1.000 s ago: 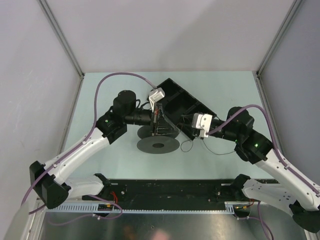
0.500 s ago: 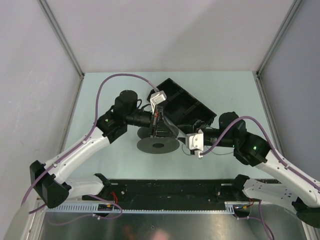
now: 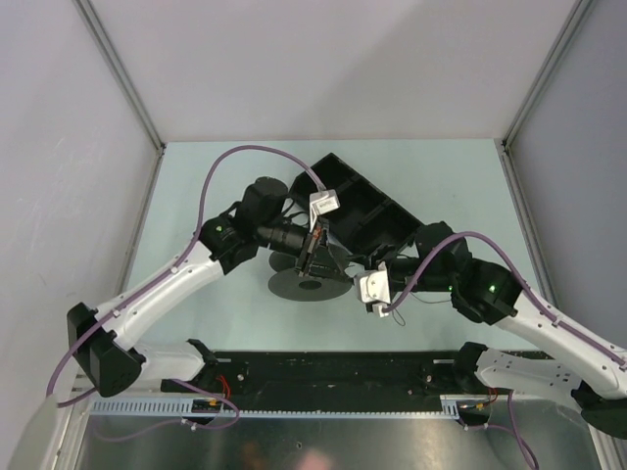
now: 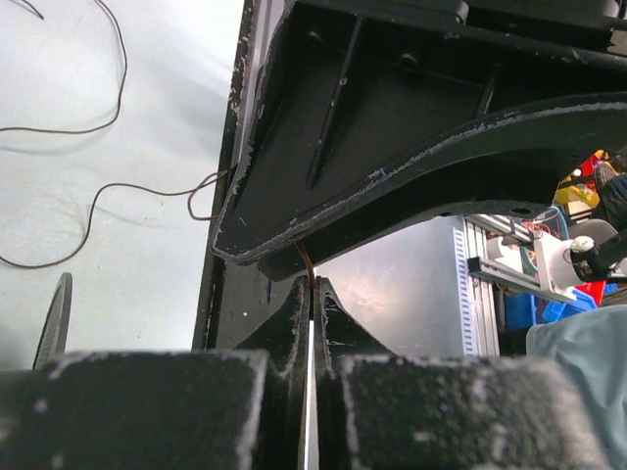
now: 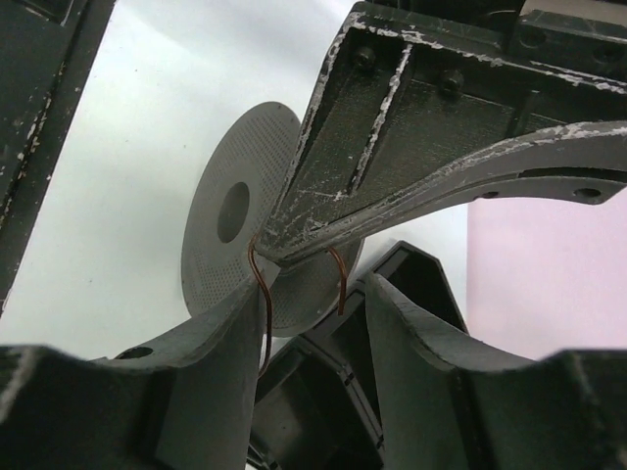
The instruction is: Wrap the cables
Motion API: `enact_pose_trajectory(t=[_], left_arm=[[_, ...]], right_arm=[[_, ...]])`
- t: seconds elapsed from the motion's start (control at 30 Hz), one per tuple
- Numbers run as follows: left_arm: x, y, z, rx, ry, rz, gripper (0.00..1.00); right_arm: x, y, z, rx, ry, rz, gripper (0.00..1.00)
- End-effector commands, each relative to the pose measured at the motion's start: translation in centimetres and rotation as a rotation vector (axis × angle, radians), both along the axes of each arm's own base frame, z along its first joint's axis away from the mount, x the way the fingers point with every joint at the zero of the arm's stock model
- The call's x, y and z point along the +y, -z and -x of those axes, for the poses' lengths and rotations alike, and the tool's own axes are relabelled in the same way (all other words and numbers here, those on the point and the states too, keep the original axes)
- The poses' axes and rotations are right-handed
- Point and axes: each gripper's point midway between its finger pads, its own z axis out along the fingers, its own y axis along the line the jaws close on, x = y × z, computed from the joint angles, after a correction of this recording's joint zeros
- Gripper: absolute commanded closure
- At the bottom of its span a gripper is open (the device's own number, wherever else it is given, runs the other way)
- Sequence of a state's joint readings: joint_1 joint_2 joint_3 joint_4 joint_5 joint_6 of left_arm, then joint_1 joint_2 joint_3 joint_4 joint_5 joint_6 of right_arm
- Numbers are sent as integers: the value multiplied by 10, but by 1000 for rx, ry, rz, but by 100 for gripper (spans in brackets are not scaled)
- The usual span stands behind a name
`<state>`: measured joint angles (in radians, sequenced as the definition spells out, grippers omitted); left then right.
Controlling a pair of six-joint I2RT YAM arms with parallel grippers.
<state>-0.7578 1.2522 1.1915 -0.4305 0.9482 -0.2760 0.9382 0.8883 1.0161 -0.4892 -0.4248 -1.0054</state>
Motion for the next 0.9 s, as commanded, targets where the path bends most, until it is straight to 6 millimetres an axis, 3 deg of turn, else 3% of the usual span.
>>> enact_pose_trajectory(t=[0.0, 0.33, 0.67, 0.87], left_arm=[[0, -9, 2, -39, 21, -6, 100], [-2, -5, 2, -20, 23, -30, 100], [-3, 2, 4, 2, 31, -61, 100], [-4, 3, 2, 10, 20, -72, 100]], right_arm=[[-1, -20, -3, -59, 6, -15, 53], [0, -15, -4, -94, -7, 23, 76], [0, -9, -5, -140, -20, 69, 77], [1, -8, -1, -160, -36, 82, 97]])
